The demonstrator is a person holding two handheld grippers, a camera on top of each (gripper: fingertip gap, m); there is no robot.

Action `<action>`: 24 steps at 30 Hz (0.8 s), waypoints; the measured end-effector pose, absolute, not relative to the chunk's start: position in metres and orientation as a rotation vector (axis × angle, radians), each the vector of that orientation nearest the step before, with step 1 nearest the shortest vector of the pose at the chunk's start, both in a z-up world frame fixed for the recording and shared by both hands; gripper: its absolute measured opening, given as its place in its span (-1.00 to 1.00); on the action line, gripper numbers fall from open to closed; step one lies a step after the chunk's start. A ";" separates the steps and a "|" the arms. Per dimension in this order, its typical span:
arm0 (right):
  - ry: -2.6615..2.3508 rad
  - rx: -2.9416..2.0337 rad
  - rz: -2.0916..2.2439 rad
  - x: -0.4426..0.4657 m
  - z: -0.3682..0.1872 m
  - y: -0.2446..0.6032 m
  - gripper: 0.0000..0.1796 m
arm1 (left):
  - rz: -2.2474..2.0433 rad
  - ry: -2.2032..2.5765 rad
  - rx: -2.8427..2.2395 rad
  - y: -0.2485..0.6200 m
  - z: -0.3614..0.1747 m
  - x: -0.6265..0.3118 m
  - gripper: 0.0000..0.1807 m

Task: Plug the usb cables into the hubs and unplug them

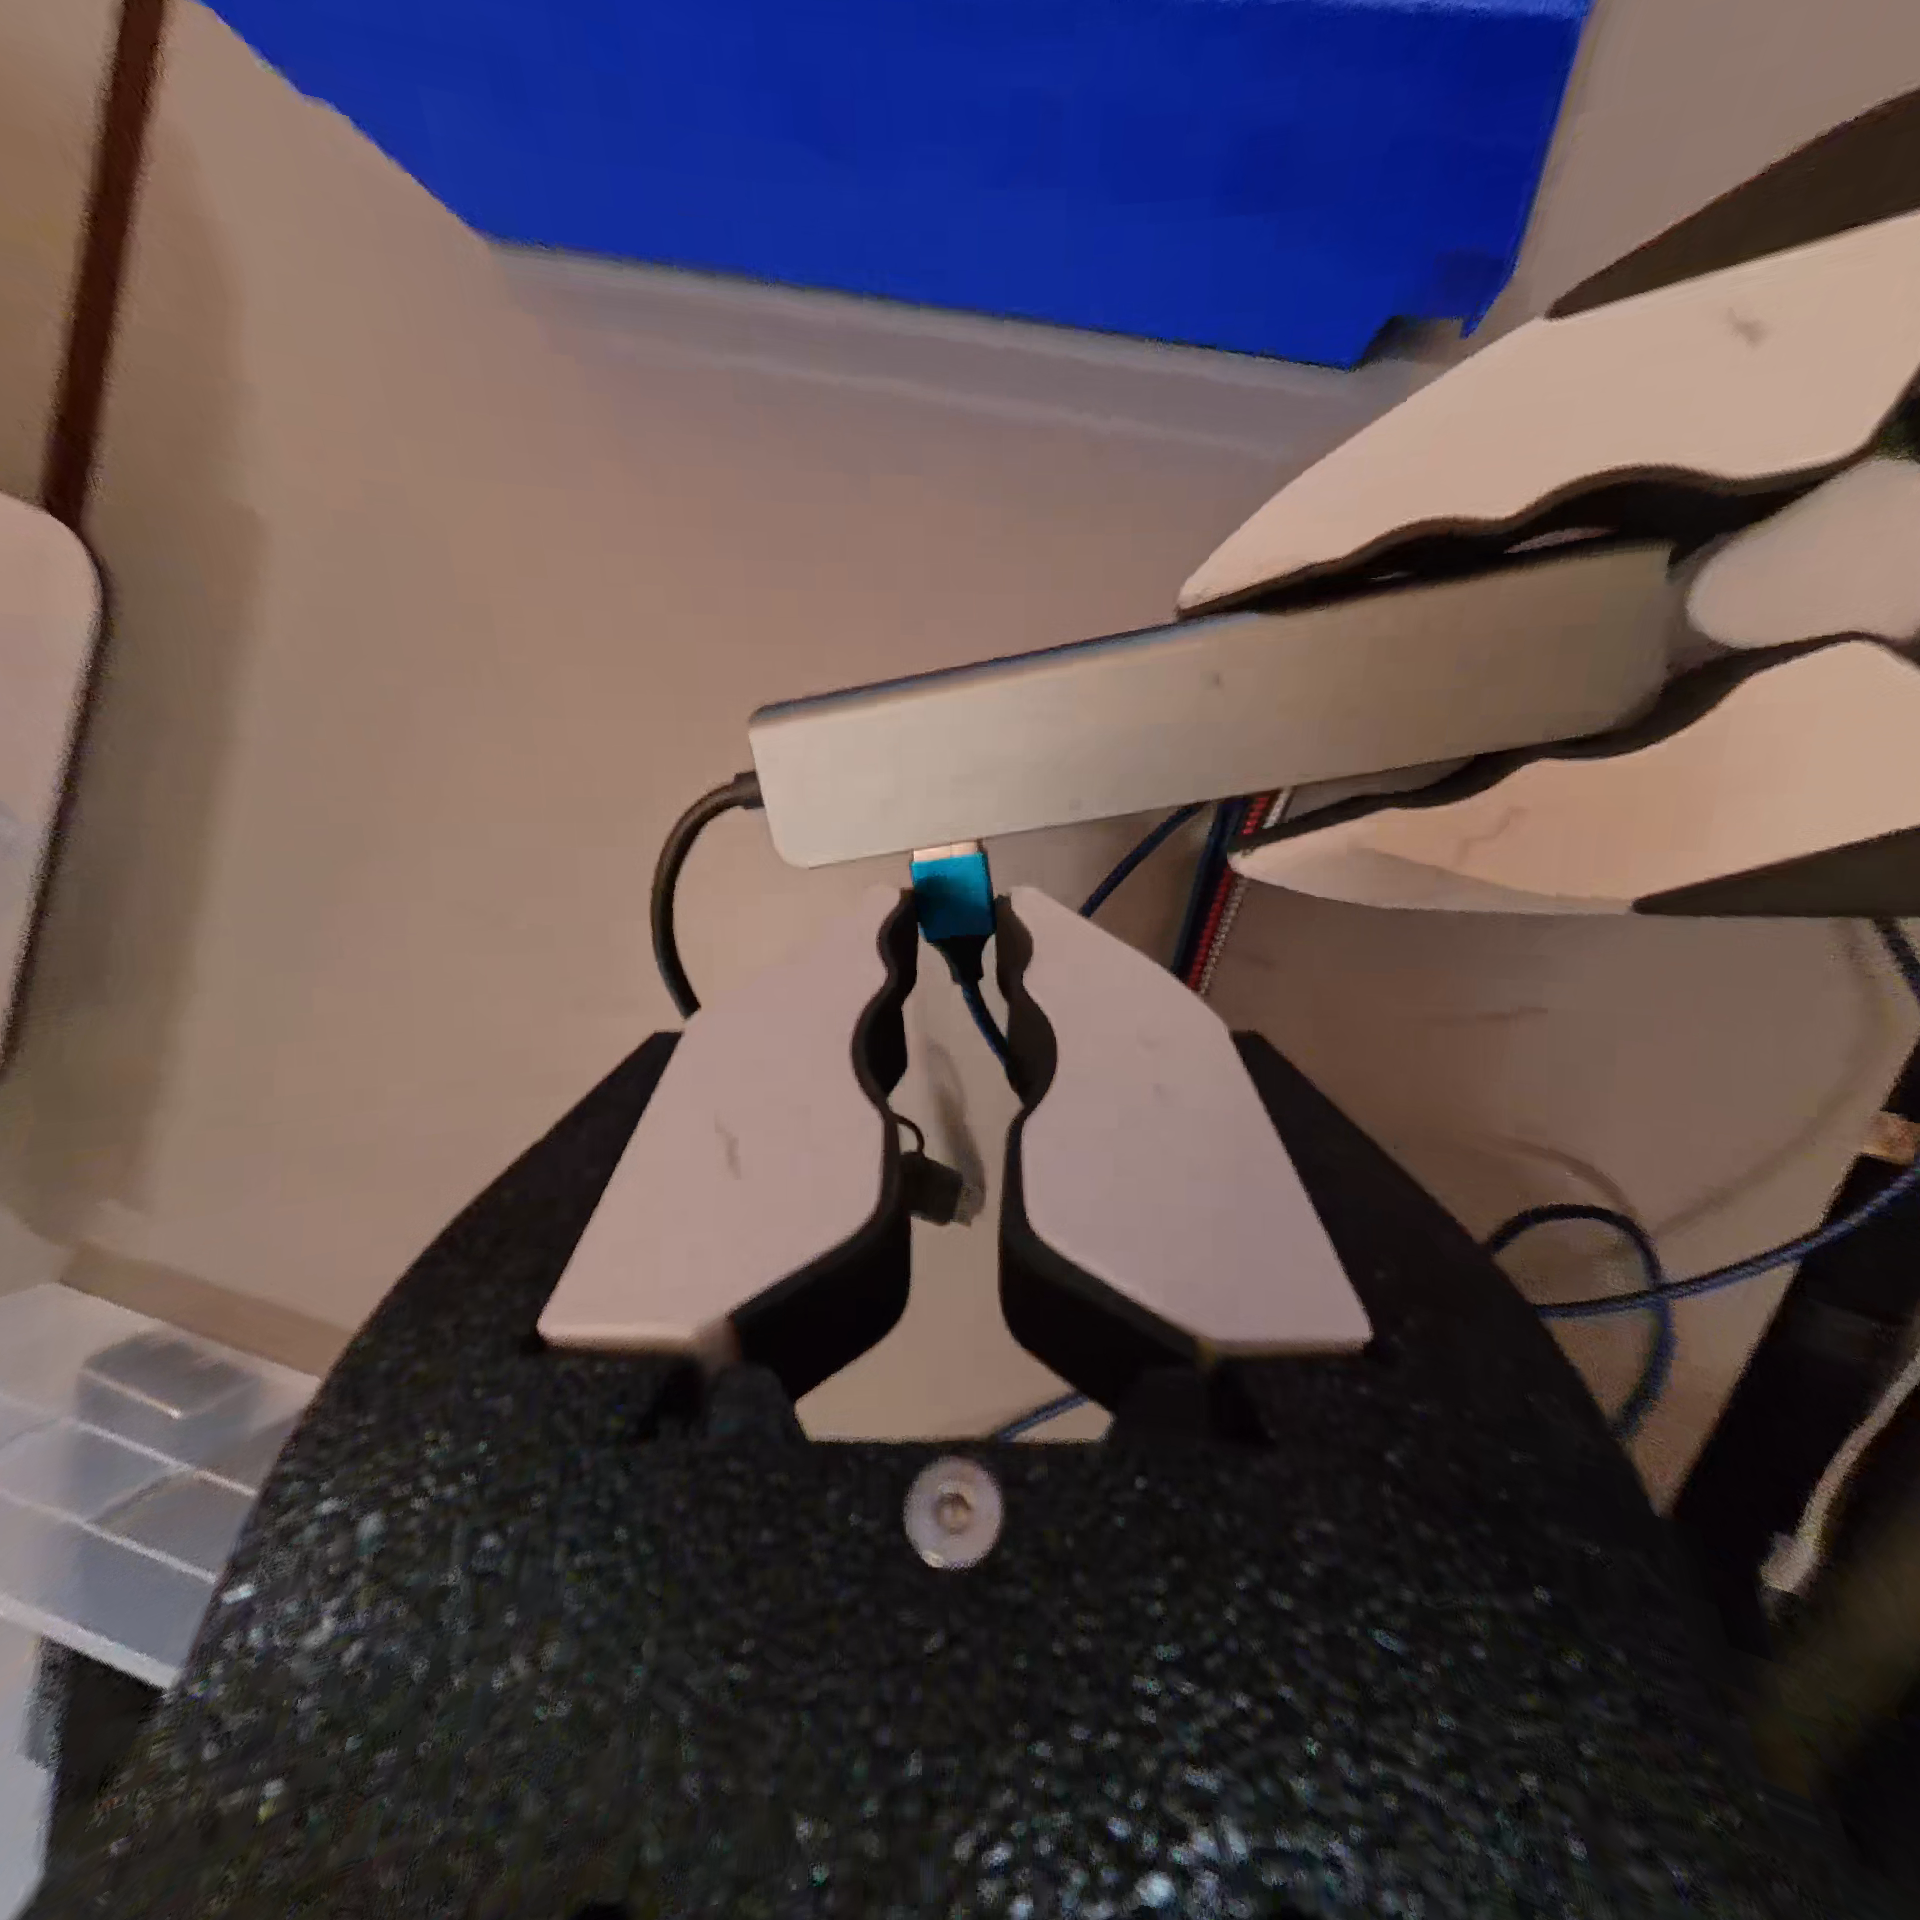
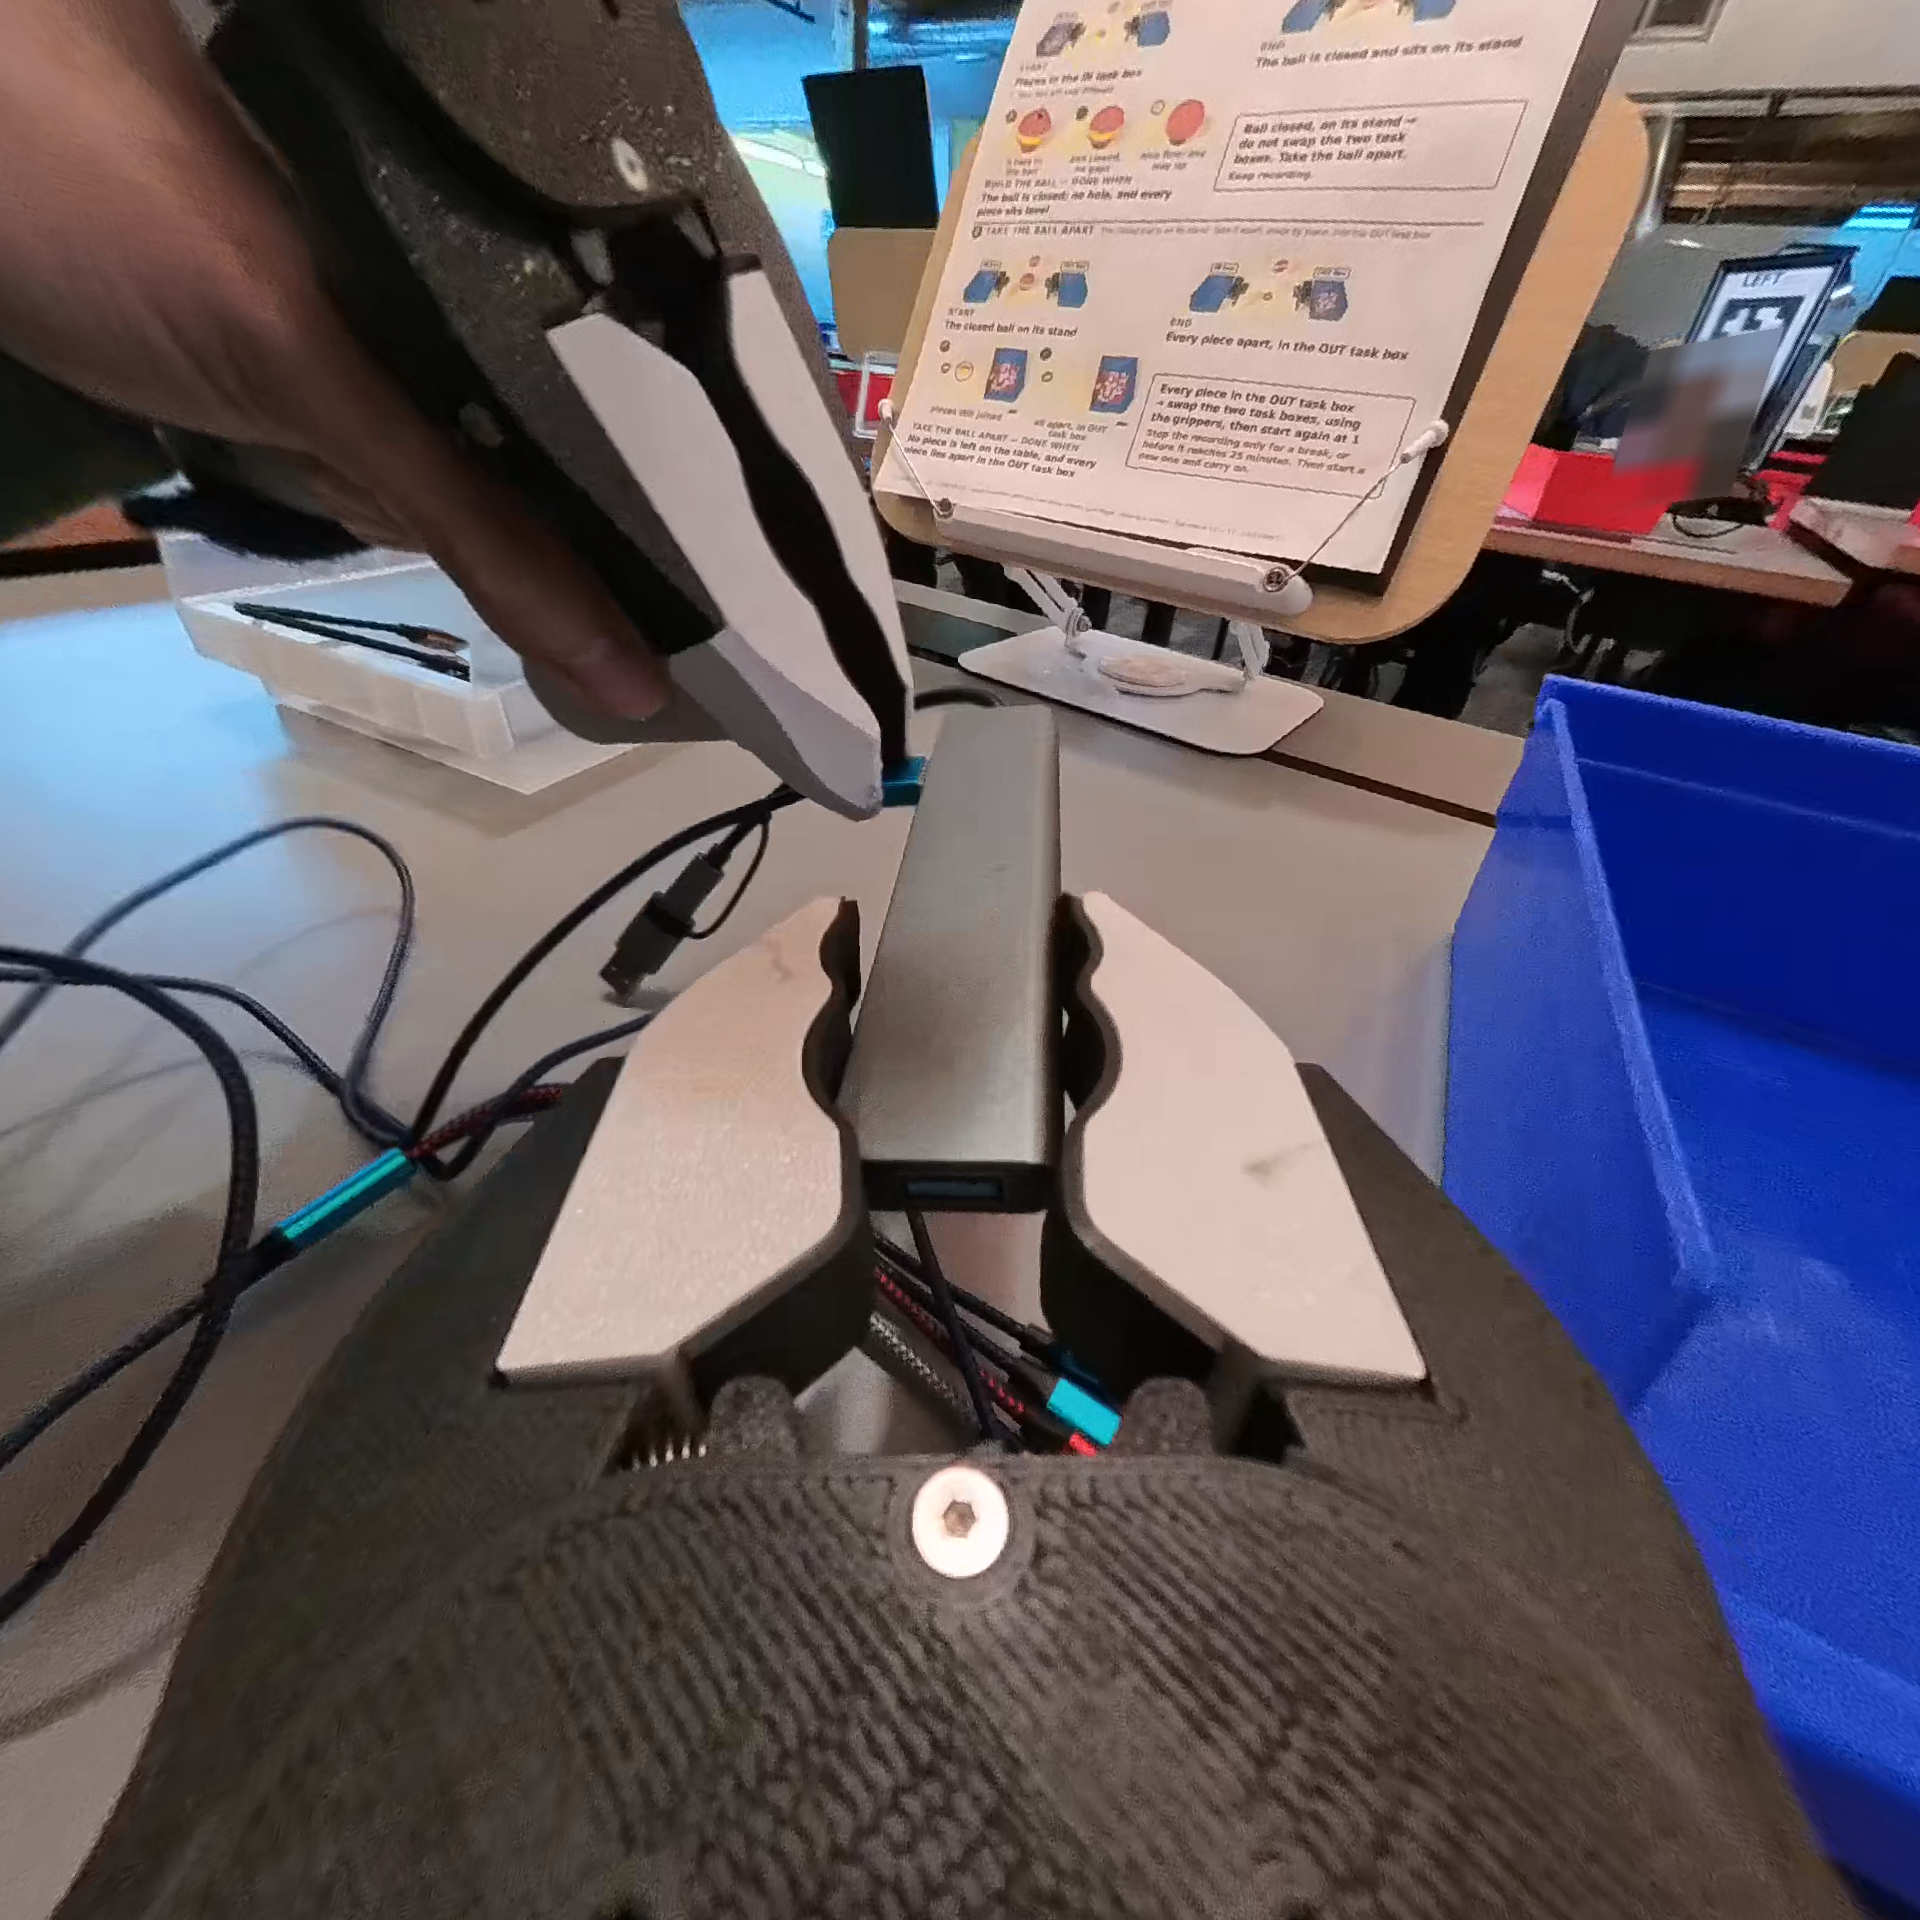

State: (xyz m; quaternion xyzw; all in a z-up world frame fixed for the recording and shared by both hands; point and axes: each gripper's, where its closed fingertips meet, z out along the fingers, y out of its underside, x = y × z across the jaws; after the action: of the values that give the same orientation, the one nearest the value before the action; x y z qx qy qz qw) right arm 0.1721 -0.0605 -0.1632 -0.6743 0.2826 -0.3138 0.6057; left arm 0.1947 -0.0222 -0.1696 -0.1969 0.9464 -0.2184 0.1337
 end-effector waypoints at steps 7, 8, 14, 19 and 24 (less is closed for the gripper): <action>0.623 -1.513 -0.761 0.170 -0.156 -0.063 -0.58 | -0.751 2.552 -0.435 -0.029 -0.173 0.198 -0.85; 0.630 -1.497 -0.763 0.171 -0.155 -0.065 -0.58 | -0.831 2.513 -0.445 -0.031 -0.170 0.198 -0.85; 0.546 -1.382 -0.797 0.164 -0.140 -0.069 -0.60 | -1.144 2.332 -0.417 -0.034 -0.148 0.188 -0.84; 0.522 -1.327 -0.786 0.161 -0.134 -0.071 -0.60 | -1.104 2.326 -0.492 -0.026 -0.153 0.184 -0.87; 0.492 -1.325 -0.825 0.157 -0.133 -0.069 -0.60 | -1.145 2.305 -0.504 -0.026 -0.149 0.179 -0.93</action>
State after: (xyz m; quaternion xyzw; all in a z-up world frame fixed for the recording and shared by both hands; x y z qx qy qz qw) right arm 0.1575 -0.0688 -0.1326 -0.5912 0.2195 -0.3680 0.6833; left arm 0.1794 -0.0261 -0.1494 -0.1858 0.8495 -0.4221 0.2564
